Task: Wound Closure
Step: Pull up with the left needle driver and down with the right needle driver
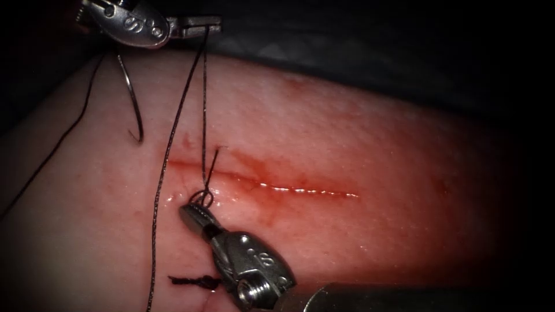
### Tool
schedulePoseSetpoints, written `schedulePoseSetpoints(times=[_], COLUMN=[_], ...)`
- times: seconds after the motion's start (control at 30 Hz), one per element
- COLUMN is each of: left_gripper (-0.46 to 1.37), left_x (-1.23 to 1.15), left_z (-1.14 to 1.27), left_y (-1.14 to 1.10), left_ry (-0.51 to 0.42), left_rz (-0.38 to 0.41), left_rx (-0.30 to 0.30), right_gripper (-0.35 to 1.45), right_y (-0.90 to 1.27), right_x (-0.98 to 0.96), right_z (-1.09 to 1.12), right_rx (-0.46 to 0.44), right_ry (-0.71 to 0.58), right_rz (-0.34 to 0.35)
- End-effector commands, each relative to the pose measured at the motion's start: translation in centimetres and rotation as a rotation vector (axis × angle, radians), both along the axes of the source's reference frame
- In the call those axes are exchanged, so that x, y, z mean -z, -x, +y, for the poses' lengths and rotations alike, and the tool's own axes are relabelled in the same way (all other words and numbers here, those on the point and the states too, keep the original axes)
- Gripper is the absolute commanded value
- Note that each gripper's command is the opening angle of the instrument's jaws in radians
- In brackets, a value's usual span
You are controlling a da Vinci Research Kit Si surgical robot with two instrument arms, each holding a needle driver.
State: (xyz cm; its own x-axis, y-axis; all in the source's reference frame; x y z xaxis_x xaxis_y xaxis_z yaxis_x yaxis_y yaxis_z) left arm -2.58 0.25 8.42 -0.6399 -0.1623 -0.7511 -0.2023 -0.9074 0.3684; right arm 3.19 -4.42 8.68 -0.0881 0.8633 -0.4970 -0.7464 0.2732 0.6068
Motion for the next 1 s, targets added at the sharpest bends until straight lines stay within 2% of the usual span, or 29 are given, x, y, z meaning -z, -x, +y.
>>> schedulePoseSetpoints(times=[0.03, 0.2, 0.43, 0.67, 0.77, 0.93, 1.0], left_gripper=[-0.35, -0.35, -0.35, -0.35, -0.35, -0.35, -0.35], left_x=[-0.03, -0.18, -0.41, -0.43, -0.43, -0.39, -0.38], left_z=[0.03, 0.13, 0.20, 0.32, 0.32, 0.43, 0.47], left_y=[0.02, 0.05, 0.10, 0.22, 0.28, 0.38, 0.42], left_ry=[0.005, 0.014, 0.027, 0.042, 0.075, 0.133, 0.147], left_rz=[0.014, 0.036, 0.046, 0.052, 0.061, 0.077, 0.087], left_rx=[-0.009, -0.021, -0.019, -0.001, -0.005, -0.003, -0.011], right_gripper=[-0.35, -0.35, -0.35, -0.35, -0.35, -0.35, -0.35], right_y=[0.00, -0.03, -0.04, -0.06, -0.08, -0.13, -0.16], right_x=[-0.01, 0.03, 0.08, 0.03, -0.01, -0.12, -0.15], right_z=[-0.01, -0.04, -0.05, 0.06, 0.09, 0.09, 0.07], right_rx=[0.011, 0.078, 0.089, -0.019, -0.038, -0.067, -0.060], right_ry=[0.018, 0.082, 0.096, -0.031, -0.079, -0.238, -0.277], right_rz=[-0.015, -0.044, -0.032, 0.046, 0.084, 0.165, 0.173])
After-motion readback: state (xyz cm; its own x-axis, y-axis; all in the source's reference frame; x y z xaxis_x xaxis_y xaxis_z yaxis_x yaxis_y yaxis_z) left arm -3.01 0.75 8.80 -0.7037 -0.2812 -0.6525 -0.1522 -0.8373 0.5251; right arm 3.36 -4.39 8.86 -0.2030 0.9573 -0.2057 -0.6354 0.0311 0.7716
